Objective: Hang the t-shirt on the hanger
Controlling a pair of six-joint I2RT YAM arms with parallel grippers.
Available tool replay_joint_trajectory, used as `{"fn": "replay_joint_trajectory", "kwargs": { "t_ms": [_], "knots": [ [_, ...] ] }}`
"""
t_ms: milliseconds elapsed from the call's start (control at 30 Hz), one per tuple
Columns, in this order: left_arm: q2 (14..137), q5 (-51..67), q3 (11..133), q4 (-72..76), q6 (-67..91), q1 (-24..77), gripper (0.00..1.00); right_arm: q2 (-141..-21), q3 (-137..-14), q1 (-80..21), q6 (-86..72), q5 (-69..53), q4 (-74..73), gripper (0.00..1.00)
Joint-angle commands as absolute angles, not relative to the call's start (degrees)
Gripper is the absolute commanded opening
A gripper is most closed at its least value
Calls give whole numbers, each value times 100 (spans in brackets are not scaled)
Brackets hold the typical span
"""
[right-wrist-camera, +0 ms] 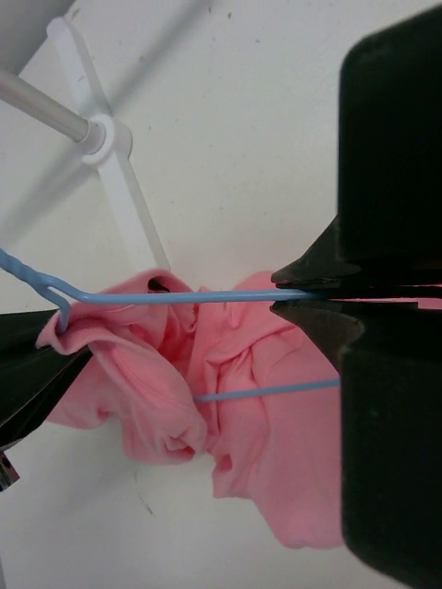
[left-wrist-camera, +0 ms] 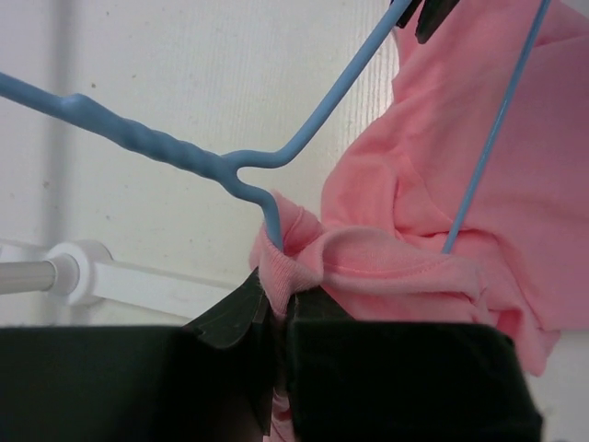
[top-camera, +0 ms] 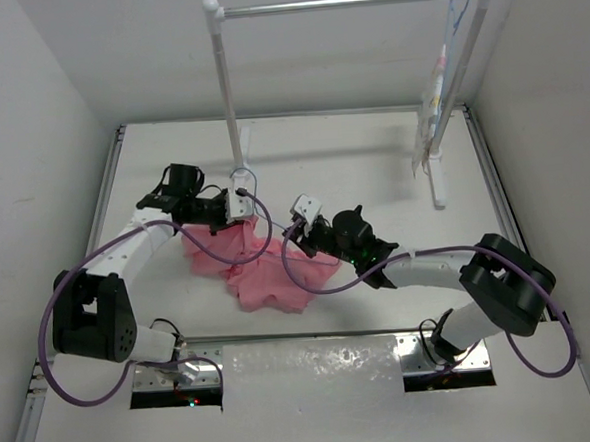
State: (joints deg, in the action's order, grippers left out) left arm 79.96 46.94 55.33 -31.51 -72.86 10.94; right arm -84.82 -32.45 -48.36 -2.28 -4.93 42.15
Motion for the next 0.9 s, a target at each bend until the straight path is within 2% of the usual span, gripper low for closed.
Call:
{"fn": "replay_joint_trajectory", "kwargs": {
  "t_ms": [0,33,67,100,167,200,267,333,533,633,733,867],
  "knots": [
    [7911,4756,5738,-3305,-6716,1239,0,-8174,-3366,-4869,246,-9,4492,0],
    [7788,4633,5765,-3174,-6280,1231,0,-8174,-3427,-4878,272,174,4404,3],
    [7700,4284,5774,-2981,-6032,1230,0,-8183,-3663,-4869,325,498,4055,11],
    [7595,4098,5774,-2640,-5803,1213,0,-8191,-3839,-4869,334,675,3791,31],
    [7514,3781,6019,-2628,-5406,1178,0,-8191,-4297,-4869,334,1115,3166,54],
    [7489,3710,6081,-2611,-5162,1152,0,-8130,-4411,-4869,308,1282,3007,72],
    [7453,3421,6126,-2436,-4906,1143,0,-8007,-4640,-4860,89,1763,2699,83],
    [7453,3131,6161,-2312,-4440,1143,0,-7728,-4684,-4852,-278,2073,2489,99],
    [7374,2480,6346,-2110,-3665,1160,0,-6813,-4018,-4843,-1361,2083,2645,99],
    [7365,2330,6486,-2127,-3525,1169,0,-6347,-3134,-4852,-2213,1864,3819,99],
    [7365,2294,6574,-2109,-3340,1195,0,-6713,-2716,-4860,-2880,1156,5057,91],
    [7286,2294,6539,-2101,-3244,1248,0,-8519,-3452,-4773,-3574,151,5255,71]
  ]
}}
